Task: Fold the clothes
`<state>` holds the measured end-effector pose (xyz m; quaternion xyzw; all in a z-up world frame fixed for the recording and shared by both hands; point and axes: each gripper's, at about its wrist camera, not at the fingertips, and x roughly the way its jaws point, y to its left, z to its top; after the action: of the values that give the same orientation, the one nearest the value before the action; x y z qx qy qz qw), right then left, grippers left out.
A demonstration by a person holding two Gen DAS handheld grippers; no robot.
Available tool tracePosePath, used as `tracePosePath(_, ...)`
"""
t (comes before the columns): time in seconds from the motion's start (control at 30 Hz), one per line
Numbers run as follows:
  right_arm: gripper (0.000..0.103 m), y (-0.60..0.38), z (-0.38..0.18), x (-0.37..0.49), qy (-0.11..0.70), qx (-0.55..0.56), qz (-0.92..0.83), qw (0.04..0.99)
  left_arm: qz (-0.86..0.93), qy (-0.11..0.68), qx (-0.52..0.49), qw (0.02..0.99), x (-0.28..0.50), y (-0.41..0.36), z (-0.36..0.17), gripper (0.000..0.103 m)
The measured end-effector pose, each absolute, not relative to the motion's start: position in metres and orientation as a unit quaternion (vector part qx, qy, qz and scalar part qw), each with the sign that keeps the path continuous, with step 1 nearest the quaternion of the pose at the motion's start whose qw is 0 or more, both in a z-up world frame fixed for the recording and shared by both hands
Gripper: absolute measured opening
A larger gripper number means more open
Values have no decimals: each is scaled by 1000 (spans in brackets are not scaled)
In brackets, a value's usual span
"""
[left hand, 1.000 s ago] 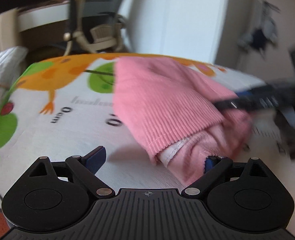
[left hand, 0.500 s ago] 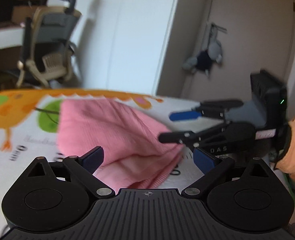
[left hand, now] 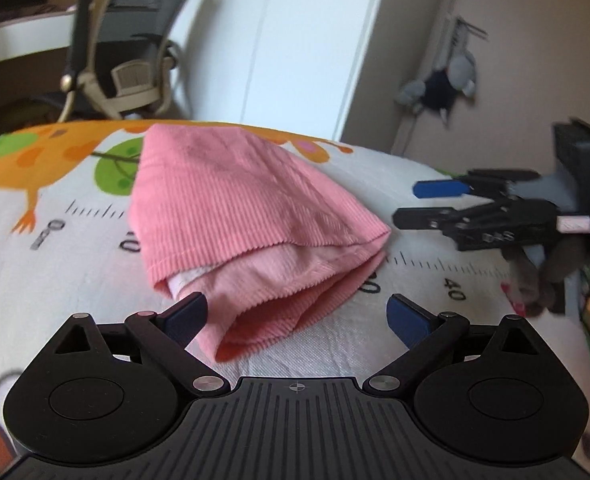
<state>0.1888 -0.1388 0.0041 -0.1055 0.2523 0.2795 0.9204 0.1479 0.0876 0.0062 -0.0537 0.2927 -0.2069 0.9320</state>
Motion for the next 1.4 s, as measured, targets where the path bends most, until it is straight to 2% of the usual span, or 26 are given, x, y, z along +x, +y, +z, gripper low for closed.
tracePosePath(0.17, 67, -112, 11, 192, 236, -103, 309, 916, -189, 270, -74, 941, 145, 94, 14, 99)
tracePosePath(0.3, 69, -93, -3, 213, 283, -131, 297, 903, -223, 263, -99, 933, 161, 99, 22, 102)
tracePosePath(0.37, 71, -90, -19, 221, 311, -150, 273, 898, -235, 308, -130, 913, 187, 101, 9, 102)
tracePosePath(0.4, 77, -93, -23, 221, 312, -147, 270, 899, -224, 325, -143, 907, 196, 101, 0, 102)
tracePosePath(0.43, 78, -97, -24, 219, 311, -142, 268, 901, -214, 342, -154, 902, 203, 102, -9, 102)
tracePosePath(0.57, 78, -108, -17, 200, 290, -146, 270, 907, -213, 315, -126, 916, 179, 91, 0, 102)
tracePosePath(0.8, 79, -103, -20, 183, 277, -192, 289, 896, -151, 362, 70, 917, 155, 56, -16, 103)
tracePosePath(0.87, 80, -97, -27, 186, 282, -213, 292, 889, -128, 373, 71, 916, 162, 58, -24, 103)
tracePosePath(0.93, 86, -96, -30, 188, 275, -219, 288, 891, -113, 367, 59, 921, 166, 64, -27, 103)
tracePosePath(1.4, 86, -77, -32, 228, 269, -228, 246, 903, -60, 361, 23, 930, 197, 77, -28, 103)
